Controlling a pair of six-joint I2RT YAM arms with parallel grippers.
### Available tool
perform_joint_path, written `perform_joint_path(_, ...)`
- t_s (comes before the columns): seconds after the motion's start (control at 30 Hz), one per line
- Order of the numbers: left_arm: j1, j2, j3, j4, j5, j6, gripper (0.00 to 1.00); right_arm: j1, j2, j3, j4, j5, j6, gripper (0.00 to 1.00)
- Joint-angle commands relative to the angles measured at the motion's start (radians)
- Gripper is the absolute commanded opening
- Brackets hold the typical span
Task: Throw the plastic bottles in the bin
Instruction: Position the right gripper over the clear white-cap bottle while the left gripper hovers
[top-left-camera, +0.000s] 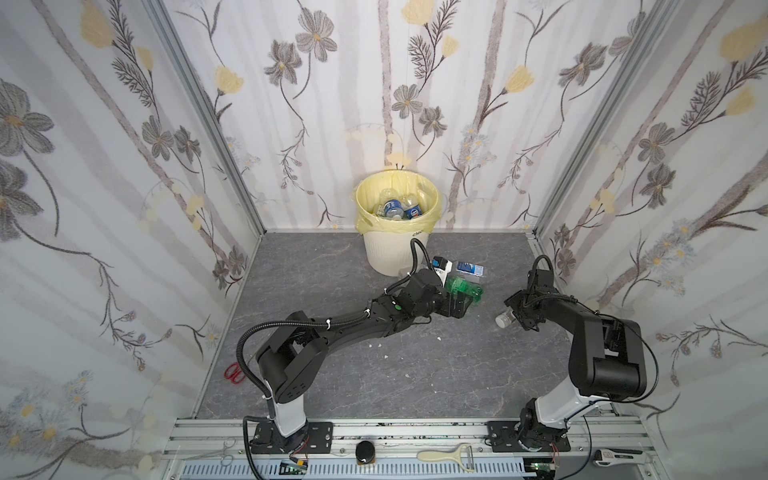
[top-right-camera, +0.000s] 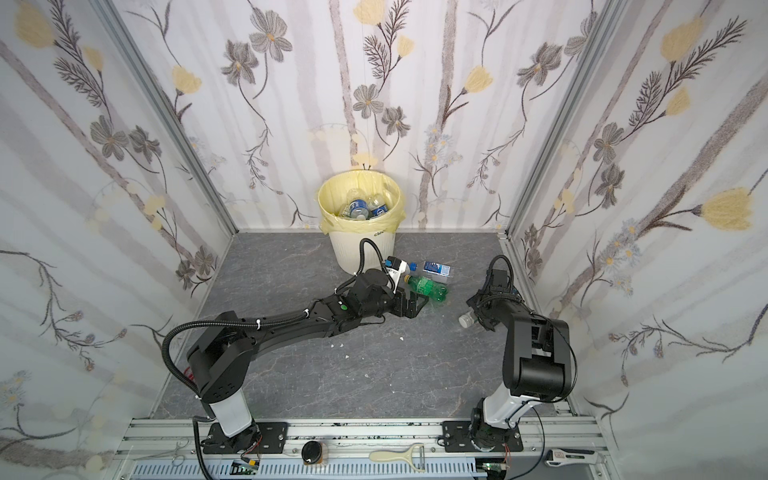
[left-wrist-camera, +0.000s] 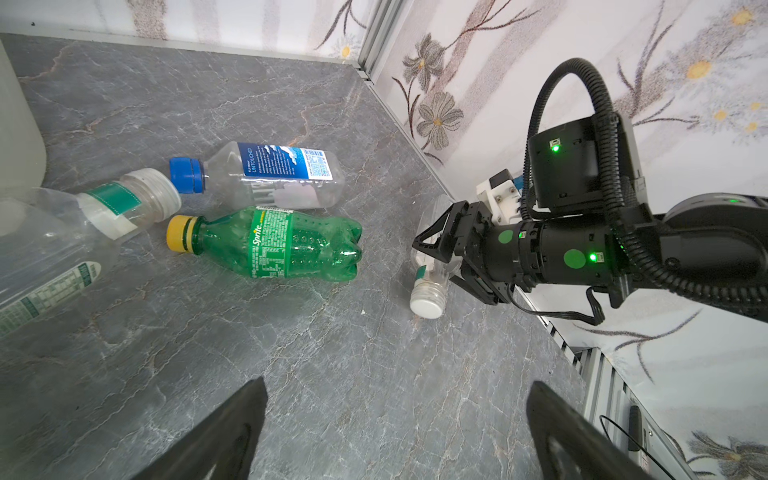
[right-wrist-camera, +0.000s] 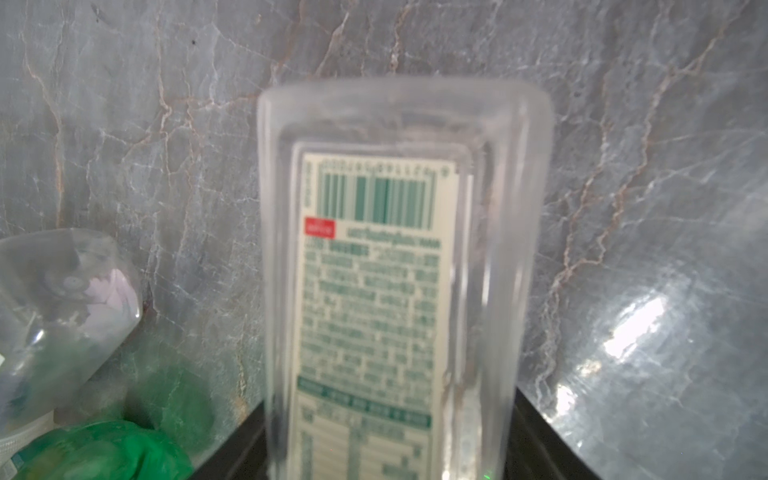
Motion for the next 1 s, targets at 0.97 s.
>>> perform_joint_path(0.97, 0.000, -0.066, -0.069, 0.057, -0.033, -0.003, 1.00, 0.172, 0.005, 0.151, -0.212, 0.226, -0.349, 1.00)
